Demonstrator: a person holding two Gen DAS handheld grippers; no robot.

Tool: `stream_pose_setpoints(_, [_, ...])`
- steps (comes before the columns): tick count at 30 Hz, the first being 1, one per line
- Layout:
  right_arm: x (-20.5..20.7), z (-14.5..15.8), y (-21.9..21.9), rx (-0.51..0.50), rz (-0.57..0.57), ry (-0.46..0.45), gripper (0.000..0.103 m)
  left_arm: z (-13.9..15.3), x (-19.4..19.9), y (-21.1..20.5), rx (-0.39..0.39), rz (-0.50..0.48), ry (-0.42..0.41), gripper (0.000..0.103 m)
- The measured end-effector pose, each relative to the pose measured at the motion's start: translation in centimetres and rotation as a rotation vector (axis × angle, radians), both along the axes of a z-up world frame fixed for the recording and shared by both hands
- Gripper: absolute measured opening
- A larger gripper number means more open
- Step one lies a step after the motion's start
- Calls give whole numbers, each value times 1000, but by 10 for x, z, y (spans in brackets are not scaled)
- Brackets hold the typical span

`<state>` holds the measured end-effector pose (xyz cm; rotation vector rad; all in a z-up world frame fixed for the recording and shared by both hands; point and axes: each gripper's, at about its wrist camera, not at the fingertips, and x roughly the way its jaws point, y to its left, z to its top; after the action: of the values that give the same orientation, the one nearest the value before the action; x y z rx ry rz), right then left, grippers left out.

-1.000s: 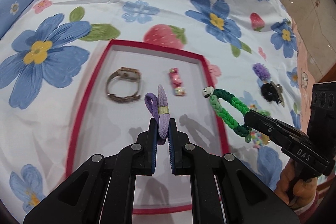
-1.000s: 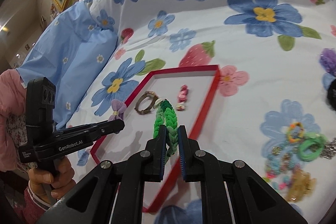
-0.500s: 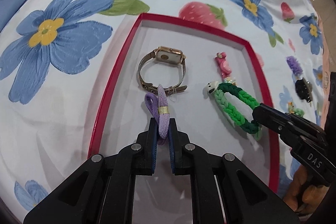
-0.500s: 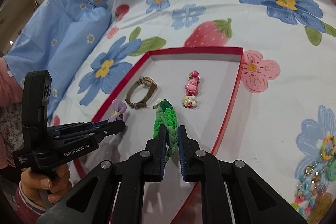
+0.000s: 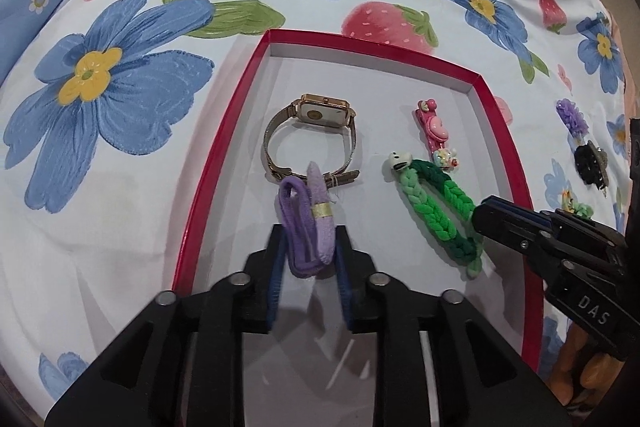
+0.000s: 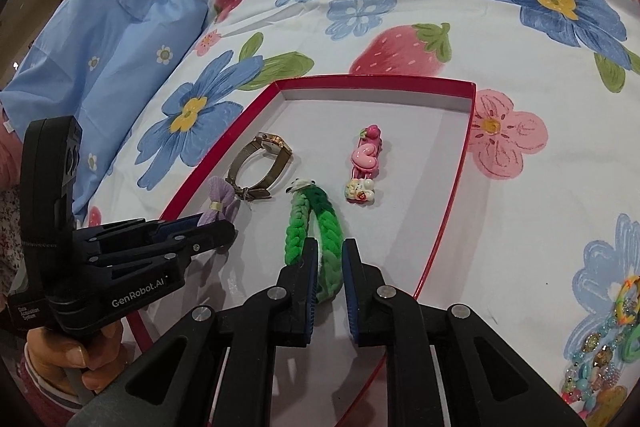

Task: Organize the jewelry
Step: 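Lower the purple hair tie into the tray with the left tool while the right tool lowers the green bracelet, then grasp the beaded bracelet with the left tool while the right tool grasps the yellow claw clip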

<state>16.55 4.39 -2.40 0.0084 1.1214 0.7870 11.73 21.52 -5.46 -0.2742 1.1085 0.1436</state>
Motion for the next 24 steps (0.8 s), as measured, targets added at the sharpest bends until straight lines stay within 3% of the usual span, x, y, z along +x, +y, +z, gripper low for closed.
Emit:
stream_pose_setpoints(5, [0, 3, -4, 30, -10, 8, 19, 3, -3, 1, -3, 18, -4, 38])
stream_pose_setpoints(10, [-7, 17, -20, 87, -28, -4, 38, 17, -11, -1, -11, 29, -41, 50])
stream_pose_setpoints(24, [-28, 56, -110, 147, -187, -107, 41, 47, -36, -32, -98, -2, -150, 68])
